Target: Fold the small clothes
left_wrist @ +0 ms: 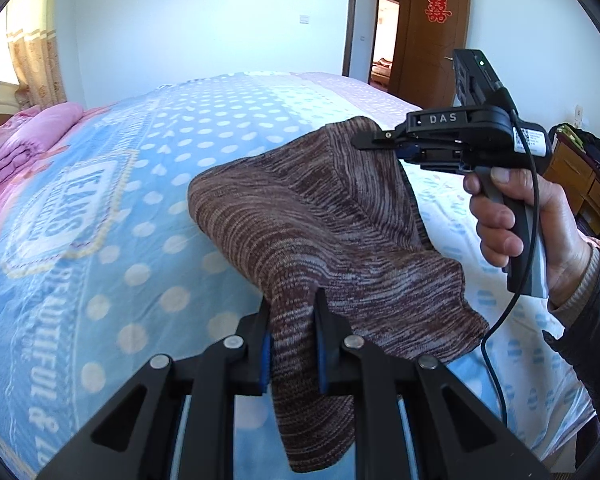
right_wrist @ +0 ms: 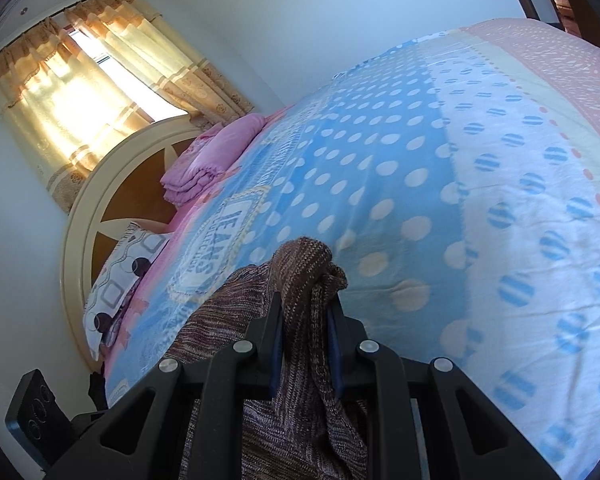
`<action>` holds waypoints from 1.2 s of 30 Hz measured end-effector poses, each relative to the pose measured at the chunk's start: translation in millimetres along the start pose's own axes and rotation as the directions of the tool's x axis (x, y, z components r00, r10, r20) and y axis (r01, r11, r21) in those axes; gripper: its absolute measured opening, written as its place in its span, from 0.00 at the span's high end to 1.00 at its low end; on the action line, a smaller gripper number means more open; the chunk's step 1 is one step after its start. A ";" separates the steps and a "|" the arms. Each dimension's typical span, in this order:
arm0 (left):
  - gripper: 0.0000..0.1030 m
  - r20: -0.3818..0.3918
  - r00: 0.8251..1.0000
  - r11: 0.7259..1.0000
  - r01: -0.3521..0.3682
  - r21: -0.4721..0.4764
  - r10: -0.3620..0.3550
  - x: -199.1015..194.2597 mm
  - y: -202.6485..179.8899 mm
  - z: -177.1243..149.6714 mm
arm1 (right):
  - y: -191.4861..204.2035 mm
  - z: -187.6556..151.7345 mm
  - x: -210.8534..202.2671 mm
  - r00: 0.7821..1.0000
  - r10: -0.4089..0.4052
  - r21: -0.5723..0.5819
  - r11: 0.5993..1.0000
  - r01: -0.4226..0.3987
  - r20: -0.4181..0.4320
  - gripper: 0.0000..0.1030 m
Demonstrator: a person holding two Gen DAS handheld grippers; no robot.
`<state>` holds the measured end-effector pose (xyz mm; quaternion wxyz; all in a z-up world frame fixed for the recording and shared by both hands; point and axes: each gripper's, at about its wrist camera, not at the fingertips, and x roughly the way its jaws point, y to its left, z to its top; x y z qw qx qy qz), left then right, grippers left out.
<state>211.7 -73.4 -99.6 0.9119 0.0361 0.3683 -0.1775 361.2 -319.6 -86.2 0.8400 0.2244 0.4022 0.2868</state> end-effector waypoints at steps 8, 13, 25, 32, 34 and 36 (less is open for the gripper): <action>0.83 0.025 0.999 0.999 -0.034 -0.025 0.035 -29.3 17.2 -17.8 | 43.8 -13.5 18.2 0.999 0.042 -0.036 0.998 -0.043 -0.023 0.82; 0.83 0.037 0.998 0.998 -0.057 -0.035 0.058 -45.9 31.9 -26.2 | 69.6 -19.5 33.0 0.996 0.072 -0.056 0.996 -0.075 -0.044 0.82; 0.83 0.047 0.989 0.988 -0.134 -0.074 0.138 -74.1 72.1 -46.8 | 128.5 -29.6 77.0 0.987 0.125 -0.093 0.987 -0.134 -0.096 0.82; 0.83 0.050 0.984 0.982 -0.166 -0.094 0.171 -84.8 89.9 -56.5 | 158.0 -34.0 99.0 0.982 0.142 -0.118 0.980 -0.157 -0.125 0.82; 0.83 0.054 0.982 0.980 -0.173 -0.097 0.179 -89.5 94.6 -59.6 | 164.3 -34.9 104.5 0.980 0.147 -0.123 0.979 -0.163 -0.135 0.82; 0.83 0.055 0.981 0.979 -0.180 -0.101 0.186 -93.3 98.7 -62.7 | 169.1 -35.6 110.8 0.978 0.149 -0.128 0.977 -0.168 -0.145 0.82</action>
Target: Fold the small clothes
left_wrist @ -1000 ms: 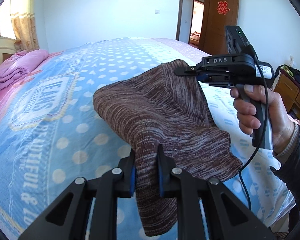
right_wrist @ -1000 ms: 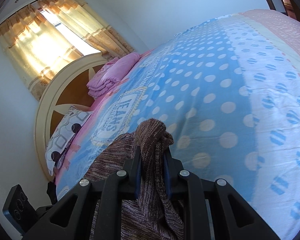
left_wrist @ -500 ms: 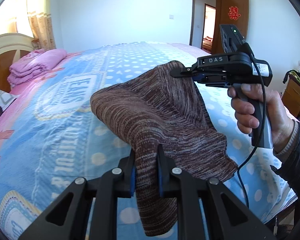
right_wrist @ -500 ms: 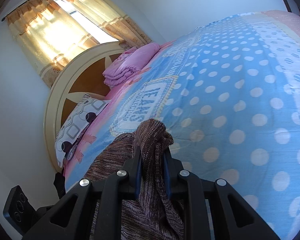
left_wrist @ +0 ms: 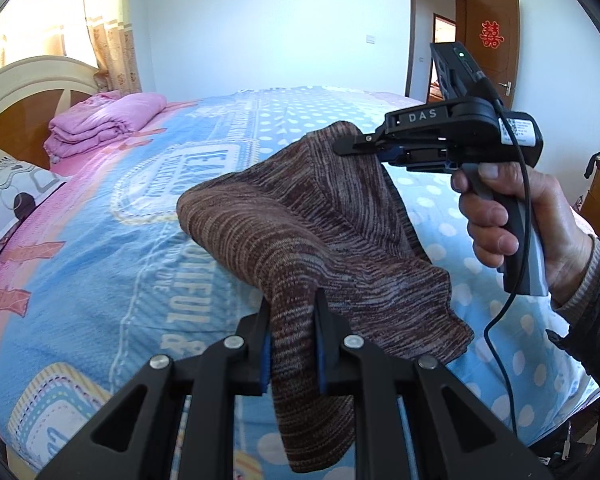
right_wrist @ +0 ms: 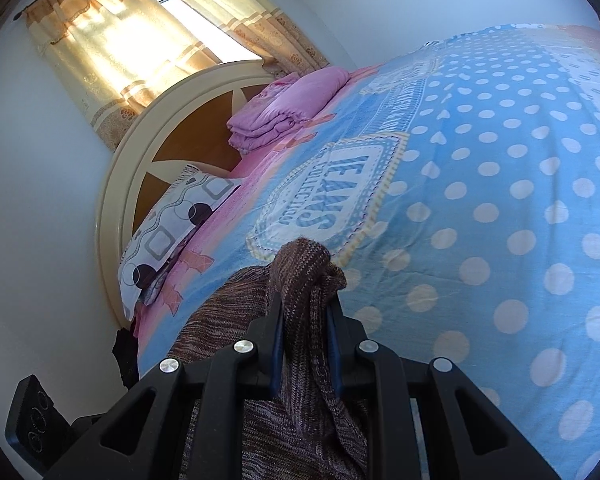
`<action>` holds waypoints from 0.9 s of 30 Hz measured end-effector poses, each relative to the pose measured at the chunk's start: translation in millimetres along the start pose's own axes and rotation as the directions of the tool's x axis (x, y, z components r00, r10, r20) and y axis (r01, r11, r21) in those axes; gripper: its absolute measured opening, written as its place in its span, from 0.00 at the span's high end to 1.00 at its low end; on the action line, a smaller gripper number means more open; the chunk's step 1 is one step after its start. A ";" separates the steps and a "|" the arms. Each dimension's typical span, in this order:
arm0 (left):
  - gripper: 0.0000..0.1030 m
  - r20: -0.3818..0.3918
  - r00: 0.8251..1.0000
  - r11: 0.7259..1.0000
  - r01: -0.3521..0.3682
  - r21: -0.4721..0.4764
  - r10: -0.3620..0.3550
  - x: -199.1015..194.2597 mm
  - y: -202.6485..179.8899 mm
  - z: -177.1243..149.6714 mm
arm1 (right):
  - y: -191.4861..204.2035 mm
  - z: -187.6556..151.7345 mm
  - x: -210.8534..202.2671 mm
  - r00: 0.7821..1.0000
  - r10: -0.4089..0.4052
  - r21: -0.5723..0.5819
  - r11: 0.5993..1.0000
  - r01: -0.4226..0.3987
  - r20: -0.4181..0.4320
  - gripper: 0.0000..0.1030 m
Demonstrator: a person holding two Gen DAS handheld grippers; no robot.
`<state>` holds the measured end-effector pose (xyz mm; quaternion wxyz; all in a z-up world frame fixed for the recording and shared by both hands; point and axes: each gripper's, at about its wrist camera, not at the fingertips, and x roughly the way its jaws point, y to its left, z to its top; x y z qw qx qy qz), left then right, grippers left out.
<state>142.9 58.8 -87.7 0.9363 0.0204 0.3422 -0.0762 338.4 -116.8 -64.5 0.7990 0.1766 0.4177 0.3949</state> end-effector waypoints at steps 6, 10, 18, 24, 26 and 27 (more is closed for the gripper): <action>0.83 -0.005 1.000 1.000 -0.023 -0.008 0.023 -3.0 13.7 -8.5 | 13.3 0.3 24.9 0.999 0.009 -0.020 1.000 -0.010 -0.038 0.82; 0.83 -0.015 0.999 0.999 -0.039 -0.025 0.038 -2.0 25.7 -14.0 | 22.8 0.9 45.9 0.998 0.013 -0.032 0.999 -0.015 -0.066 0.82; 0.83 -0.038 0.997 0.996 -0.069 -0.064 0.066 0.8 47.3 -27.7 | 47.6 -3.6 81.8 0.992 0.017 -0.078 0.997 -0.027 -0.124 0.83; 0.83 -0.062 0.995 0.993 -0.085 -0.087 0.079 3.8 54.9 -40.8 | 53.9 -6.5 101.1 0.989 0.007 -0.081 0.997 -0.018 -0.145 0.83; 0.83 -0.066 0.994 0.991 -0.091 -0.094 0.085 3.8 54.3 -45.5 | 53.7 -6.9 104.8 0.989 0.003 -0.080 0.997 -0.015 -0.148 0.83; 0.83 -0.067 0.994 0.991 -0.097 -0.095 0.091 4.7 53.4 -47.8 | 53.3 -7.0 105.8 0.989 0.001 -0.080 0.997 -0.013 -0.149 0.83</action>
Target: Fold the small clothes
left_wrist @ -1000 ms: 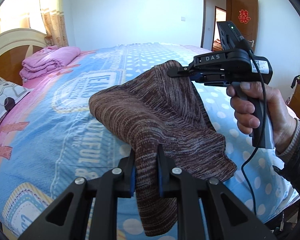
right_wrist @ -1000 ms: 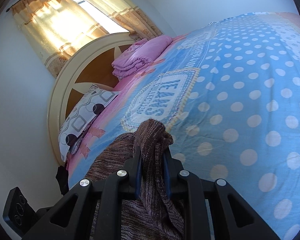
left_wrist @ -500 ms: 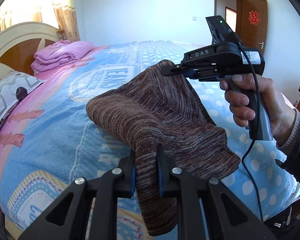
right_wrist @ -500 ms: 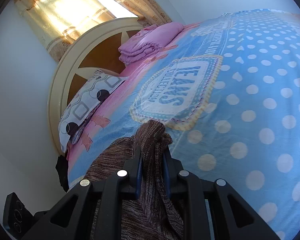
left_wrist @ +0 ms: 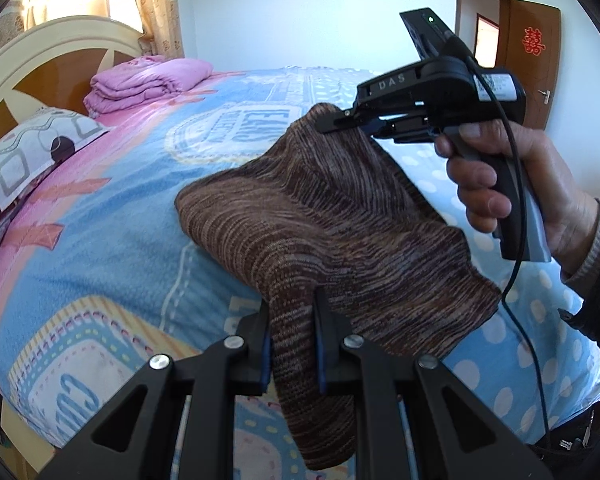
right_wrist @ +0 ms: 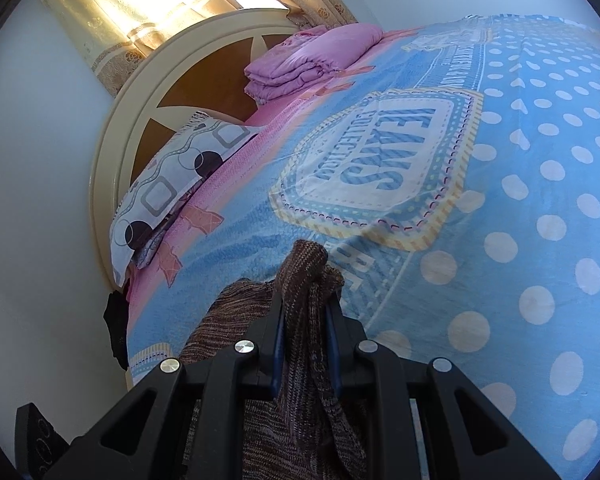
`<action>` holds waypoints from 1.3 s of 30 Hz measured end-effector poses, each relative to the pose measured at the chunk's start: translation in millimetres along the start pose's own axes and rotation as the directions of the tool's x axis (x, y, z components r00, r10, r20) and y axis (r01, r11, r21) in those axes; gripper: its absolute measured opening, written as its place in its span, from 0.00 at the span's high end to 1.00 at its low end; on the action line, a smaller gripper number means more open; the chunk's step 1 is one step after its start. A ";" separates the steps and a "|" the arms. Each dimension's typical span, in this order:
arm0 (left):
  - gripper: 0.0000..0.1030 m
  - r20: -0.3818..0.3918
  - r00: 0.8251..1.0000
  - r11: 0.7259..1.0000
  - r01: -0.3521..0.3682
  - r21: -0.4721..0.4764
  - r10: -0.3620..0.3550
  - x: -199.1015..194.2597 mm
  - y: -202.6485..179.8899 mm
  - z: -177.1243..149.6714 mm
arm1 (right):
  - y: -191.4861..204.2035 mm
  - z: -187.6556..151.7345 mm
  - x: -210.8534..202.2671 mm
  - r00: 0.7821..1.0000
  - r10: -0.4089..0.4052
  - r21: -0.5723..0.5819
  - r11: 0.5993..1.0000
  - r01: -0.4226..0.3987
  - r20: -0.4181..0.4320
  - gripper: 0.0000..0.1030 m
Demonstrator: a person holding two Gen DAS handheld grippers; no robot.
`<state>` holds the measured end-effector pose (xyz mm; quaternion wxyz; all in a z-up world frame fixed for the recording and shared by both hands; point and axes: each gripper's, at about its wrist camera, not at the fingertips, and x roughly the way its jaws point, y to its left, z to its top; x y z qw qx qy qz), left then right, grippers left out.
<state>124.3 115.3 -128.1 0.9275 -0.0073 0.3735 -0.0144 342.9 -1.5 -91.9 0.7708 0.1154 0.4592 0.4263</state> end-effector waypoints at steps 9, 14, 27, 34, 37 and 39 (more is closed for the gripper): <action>0.83 -0.019 0.999 0.999 -0.048 -0.010 0.048 10.3 -1.6 -16.8 | -21.2 1.3 8.4 0.998 -0.054 0.040 0.998 0.054 -0.018 0.83; 0.75 -0.013 0.997 0.996 -0.081 -0.021 0.081 17.0 -2.3 -24.3 | -43.7 -4.5 24.5 0.995 -0.077 0.087 0.993 0.082 -0.060 0.82; 0.32 0.022 0.989 0.989 -0.150 0.019 0.150 -4.2 -10.1 -22.3 | -53.3 -29.9 -10.1 0.995 -0.086 0.086 0.992 0.090 -0.043 0.67; 0.09 0.121 0.957 0.964 -0.265 0.011 0.262 -16.6 1.9 -7.7 | -19.9 -82.4 -69.6 0.999 -0.045 -0.009 0.999 0.044 -0.027 0.54; 0.09 0.152 0.925 0.937 -0.350 -0.017 0.349 -3.6 19.3 3.7 | -4.6 -111.7 -79.6 0.997 -0.062 -0.042 0.997 0.060 -0.051 0.54; 0.09 0.143 0.906 0.917 -0.397 -0.031 0.398 13.7 30.9 8.7 | 1.5 -130.3 -75.8 0.994 -0.054 -0.048 0.998 0.050 -0.091 0.54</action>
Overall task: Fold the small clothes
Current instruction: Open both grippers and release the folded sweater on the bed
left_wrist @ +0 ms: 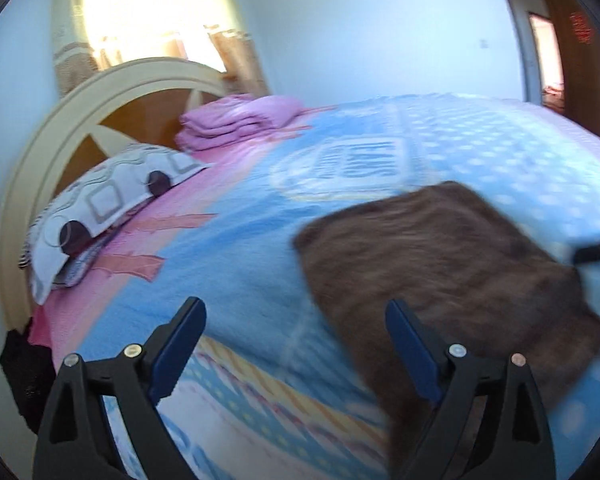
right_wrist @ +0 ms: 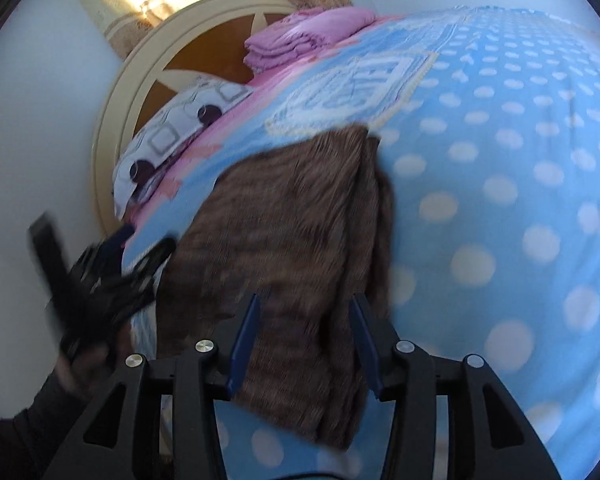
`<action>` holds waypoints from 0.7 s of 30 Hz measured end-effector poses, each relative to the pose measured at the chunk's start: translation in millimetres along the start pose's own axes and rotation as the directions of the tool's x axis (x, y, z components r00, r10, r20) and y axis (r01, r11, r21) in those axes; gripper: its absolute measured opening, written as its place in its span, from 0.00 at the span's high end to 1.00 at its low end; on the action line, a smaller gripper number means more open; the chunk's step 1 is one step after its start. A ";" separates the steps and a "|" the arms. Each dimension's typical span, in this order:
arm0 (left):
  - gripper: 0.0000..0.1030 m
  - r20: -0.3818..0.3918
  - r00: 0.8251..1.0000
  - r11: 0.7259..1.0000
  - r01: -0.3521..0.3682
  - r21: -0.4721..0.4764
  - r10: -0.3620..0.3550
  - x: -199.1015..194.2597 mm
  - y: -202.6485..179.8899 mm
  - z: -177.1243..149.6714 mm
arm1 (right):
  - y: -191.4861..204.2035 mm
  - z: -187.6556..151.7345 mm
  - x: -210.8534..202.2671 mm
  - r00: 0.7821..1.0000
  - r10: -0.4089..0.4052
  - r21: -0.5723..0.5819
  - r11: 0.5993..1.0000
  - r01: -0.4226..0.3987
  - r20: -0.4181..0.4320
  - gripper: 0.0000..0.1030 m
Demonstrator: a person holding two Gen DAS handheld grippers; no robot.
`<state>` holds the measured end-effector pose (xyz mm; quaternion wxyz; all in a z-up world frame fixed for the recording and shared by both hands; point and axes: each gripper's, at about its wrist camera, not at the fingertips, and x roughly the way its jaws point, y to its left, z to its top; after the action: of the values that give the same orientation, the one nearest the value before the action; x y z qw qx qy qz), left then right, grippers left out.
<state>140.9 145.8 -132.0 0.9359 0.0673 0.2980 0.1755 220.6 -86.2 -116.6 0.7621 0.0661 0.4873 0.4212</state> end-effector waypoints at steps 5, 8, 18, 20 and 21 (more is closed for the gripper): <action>0.08 -0.079 0.997 0.999 -0.015 -0.036 0.012 31.5 -2.0 -7.5 | -7.8 -23.5 3.0 0.994 -0.108 0.025 0.994 0.108 -0.030 0.96; 0.05 -0.068 0.997 0.998 -0.036 -0.041 0.033 26.2 -7.1 -8.5 | -10.1 -37.1 -4.3 0.992 -0.121 0.036 0.992 0.122 -0.018 0.97; 0.01 -0.058 0.997 0.998 -0.051 -0.028 0.050 28.1 -16.3 -13.7 | -7.9 -56.1 -14.0 0.986 -0.155 0.043 0.987 0.152 0.069 0.94; 0.01 -0.078 0.997 0.999 -0.017 -0.045 0.013 19.0 -9.4 -12.8 | -3.9 -59.6 -21.8 0.980 -0.185 0.070 0.981 0.180 0.079 0.80; 0.01 -0.081 0.997 0.999 -0.005 -0.046 0.002 11.1 -7.2 -12.4 | -2.5 -62.0 -26.1 0.976 -0.203 0.077 0.977 0.196 0.084 0.59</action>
<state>144.2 143.5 -149.7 0.9241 0.0390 0.3313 0.1864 168.1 -125.5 -132.0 0.8194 0.0619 0.4701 0.3222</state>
